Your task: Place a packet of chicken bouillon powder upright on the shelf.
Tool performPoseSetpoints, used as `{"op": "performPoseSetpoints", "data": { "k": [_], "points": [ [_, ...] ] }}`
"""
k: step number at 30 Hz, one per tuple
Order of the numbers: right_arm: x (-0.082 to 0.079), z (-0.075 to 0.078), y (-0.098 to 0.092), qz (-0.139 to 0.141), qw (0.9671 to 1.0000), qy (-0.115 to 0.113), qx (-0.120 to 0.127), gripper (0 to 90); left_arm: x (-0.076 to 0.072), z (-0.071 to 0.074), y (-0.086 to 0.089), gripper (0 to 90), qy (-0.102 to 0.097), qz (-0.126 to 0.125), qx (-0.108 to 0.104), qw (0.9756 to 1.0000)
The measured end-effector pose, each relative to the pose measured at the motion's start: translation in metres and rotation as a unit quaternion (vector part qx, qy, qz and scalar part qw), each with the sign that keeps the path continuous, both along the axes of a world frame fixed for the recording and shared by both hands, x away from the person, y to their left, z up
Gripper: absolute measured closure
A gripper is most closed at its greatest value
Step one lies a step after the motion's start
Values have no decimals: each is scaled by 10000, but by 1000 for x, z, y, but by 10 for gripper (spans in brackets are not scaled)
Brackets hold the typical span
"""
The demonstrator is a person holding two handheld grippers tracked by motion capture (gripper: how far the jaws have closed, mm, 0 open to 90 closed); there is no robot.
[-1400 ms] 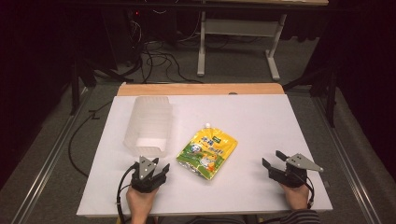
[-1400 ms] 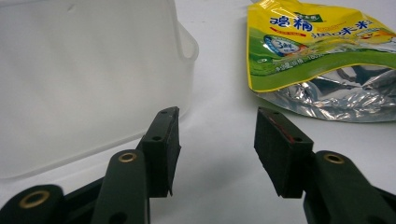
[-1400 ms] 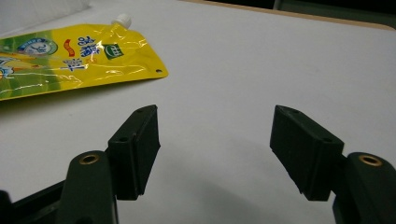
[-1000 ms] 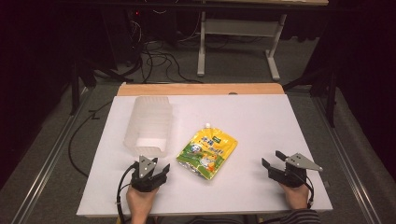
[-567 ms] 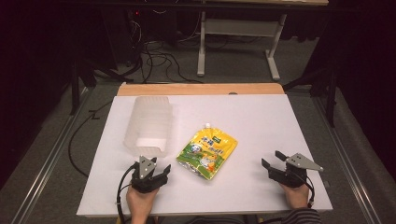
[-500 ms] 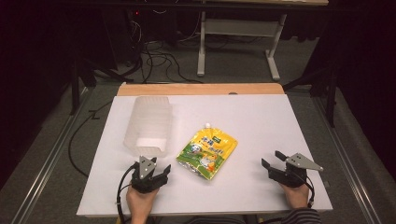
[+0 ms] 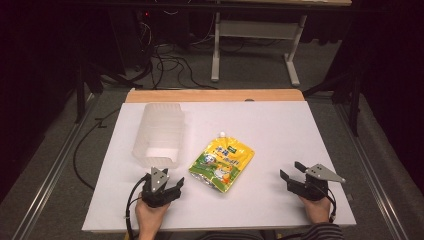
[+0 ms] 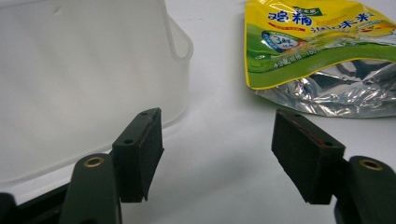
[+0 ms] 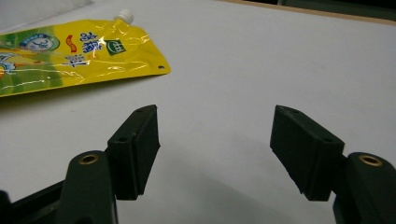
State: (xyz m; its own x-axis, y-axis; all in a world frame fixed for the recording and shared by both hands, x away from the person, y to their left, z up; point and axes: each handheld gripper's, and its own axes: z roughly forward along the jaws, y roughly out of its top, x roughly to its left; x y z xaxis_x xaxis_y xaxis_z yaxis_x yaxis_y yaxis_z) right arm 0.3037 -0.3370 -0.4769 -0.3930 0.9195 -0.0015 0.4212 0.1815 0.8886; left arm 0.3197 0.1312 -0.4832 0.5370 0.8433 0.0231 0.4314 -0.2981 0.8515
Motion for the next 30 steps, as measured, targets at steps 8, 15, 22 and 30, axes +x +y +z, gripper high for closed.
{"op": "performPoseSetpoints", "data": {
  "k": [8, 15, 22, 30],
  "points": [
    [-1, 0, 0, 6, 10000, -33, 5, 333, 0, 4, 0, 326, 50, -47, -115, 9999],
    [0, 0, 0, -25, 10000, -38, -6, 334, -4, 13, -10, 323, -26, -291, -55, 9996],
    [0, 0, 0, -46, 10000, -32, 5, 334, -3, 20, -19, 312, 32, -405, -159, 9990],
    [-1, 0, 0, -66, 10000, -38, 0, 334, 3, 40, -35, 302, 134, -587, -177, 9980]
  ]
}}
